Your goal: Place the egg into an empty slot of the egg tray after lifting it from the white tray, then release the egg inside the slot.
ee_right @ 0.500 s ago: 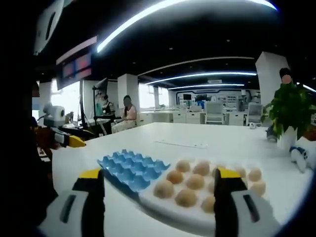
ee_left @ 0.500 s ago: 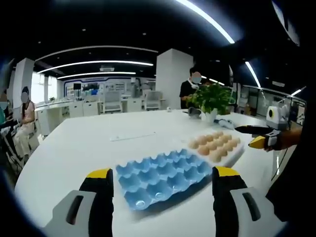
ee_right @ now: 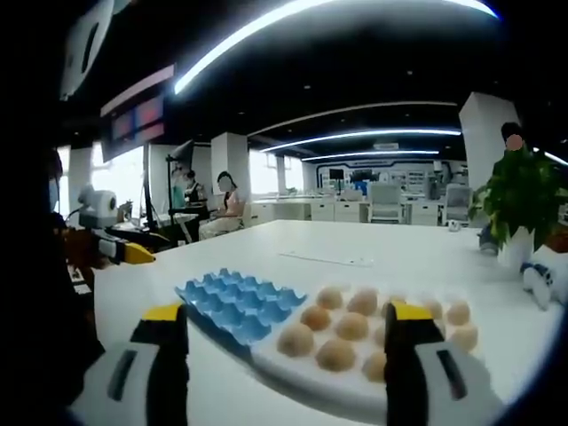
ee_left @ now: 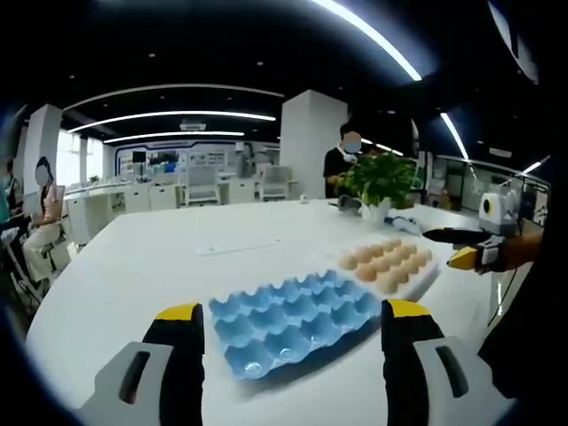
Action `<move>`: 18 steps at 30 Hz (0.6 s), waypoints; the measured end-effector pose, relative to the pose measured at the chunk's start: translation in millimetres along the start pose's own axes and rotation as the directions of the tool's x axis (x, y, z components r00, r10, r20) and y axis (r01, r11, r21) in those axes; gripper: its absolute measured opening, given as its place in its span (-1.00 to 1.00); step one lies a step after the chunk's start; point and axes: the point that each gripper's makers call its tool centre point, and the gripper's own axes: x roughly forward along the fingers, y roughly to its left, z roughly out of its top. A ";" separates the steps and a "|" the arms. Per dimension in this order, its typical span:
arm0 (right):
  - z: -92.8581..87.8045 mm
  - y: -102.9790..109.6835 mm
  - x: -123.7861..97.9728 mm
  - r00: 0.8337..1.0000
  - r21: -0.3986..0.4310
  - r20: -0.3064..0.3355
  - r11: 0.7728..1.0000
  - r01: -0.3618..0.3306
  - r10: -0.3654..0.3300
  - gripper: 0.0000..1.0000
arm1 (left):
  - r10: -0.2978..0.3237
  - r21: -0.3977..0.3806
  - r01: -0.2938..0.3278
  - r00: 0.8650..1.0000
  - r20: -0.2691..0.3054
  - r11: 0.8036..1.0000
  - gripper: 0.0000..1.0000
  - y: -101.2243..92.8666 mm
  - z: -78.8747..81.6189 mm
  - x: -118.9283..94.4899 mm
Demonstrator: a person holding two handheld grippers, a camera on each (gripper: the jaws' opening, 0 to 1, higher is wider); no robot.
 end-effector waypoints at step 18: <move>0.8 -0.9 -0.5 1.000 -0.007 -0.006 1.000 -0.002 0.002 0.88 | 0.009 0.006 -0.009 1.000 0.026 1.000 0.65 1.2 7.2 -2.1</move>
